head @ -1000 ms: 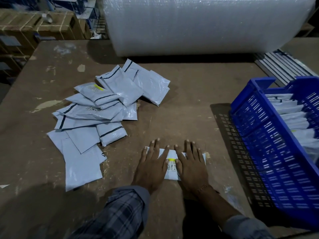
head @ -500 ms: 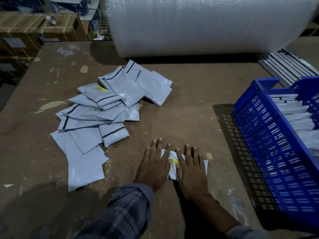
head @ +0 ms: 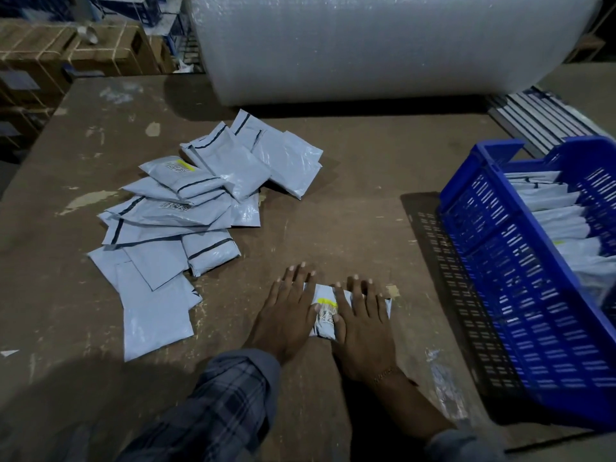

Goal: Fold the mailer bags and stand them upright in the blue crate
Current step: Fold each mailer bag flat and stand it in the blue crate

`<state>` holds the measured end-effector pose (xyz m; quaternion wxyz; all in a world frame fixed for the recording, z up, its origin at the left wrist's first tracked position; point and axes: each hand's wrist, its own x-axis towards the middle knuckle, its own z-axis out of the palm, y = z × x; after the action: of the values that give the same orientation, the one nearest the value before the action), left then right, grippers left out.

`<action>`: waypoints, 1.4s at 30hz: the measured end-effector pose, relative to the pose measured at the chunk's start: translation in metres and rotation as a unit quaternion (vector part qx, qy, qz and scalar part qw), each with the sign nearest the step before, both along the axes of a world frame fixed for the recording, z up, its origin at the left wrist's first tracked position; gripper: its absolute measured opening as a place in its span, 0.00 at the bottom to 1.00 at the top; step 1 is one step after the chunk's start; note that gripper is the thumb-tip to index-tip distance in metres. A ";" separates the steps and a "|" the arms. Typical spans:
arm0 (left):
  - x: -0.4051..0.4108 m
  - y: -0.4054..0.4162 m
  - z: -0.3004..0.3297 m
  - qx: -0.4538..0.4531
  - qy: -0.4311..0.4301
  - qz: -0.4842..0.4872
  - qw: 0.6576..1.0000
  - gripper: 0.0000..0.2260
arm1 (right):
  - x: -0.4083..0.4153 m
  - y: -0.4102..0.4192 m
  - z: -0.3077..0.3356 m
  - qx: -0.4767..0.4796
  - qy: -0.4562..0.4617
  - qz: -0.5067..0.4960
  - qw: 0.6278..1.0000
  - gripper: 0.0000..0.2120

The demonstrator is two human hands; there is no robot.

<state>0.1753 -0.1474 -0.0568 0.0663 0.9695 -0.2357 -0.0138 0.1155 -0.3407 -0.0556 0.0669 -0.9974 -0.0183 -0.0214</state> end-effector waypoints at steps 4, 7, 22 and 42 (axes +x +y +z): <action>-0.001 0.003 -0.004 0.019 0.004 -0.032 0.999 0.28 | 0.012 -0.015 -0.004 0.006 -0.004 0.028 1.000 0.28; -0.013 0.001 -0.004 0.035 0.011 -0.054 0.998 0.28 | 0.027 -0.019 0.000 0.008 0.006 0.030 0.999 0.28; -0.038 0.000 -0.004 0.030 0.017 -0.049 0.998 0.29 | 0.019 -0.020 0.000 0.025 -0.007 0.043 0.999 0.26; -0.012 0.004 0.001 0.049 0.017 -0.007 0.999 0.30 | -0.005 -0.036 -0.003 0.002 0.002 0.114 0.994 0.28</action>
<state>0.1631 -0.1429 -0.0557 0.0225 0.9694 -0.2406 -0.0425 0.1103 -0.3764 -0.0588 0.0713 -0.9887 -0.1315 -0.0121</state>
